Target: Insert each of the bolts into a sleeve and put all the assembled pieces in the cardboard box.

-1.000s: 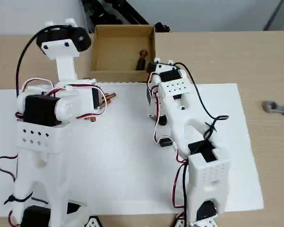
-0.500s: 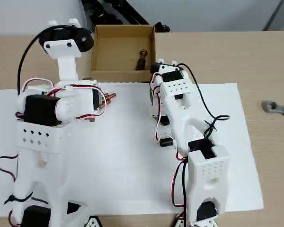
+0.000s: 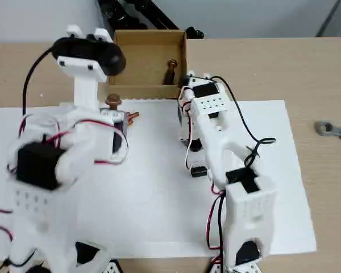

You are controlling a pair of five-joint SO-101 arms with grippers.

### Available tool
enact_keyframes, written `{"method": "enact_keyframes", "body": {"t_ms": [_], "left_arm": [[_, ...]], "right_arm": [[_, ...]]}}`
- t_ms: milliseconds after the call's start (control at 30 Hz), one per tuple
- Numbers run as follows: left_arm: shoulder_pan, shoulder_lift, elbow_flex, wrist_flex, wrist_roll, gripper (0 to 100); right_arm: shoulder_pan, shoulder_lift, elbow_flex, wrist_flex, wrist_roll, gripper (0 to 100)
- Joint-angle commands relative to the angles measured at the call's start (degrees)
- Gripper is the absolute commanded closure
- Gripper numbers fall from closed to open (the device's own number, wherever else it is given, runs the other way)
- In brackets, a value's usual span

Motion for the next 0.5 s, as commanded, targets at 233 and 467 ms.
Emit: {"method": "enact_keyframes", "body": {"t_ms": [233,467], "left_arm": [[-6.77,-2.64,5.58,-0.26,-0.09,99],[-10.37,-2.73,7.96,-0.53,-0.09,99]], "right_arm": [[-6.37,-27.38,-0.70,10.15,0.09,98.1],[-6.55,-47.96,0.97,10.33,2.55,98.1]]}}
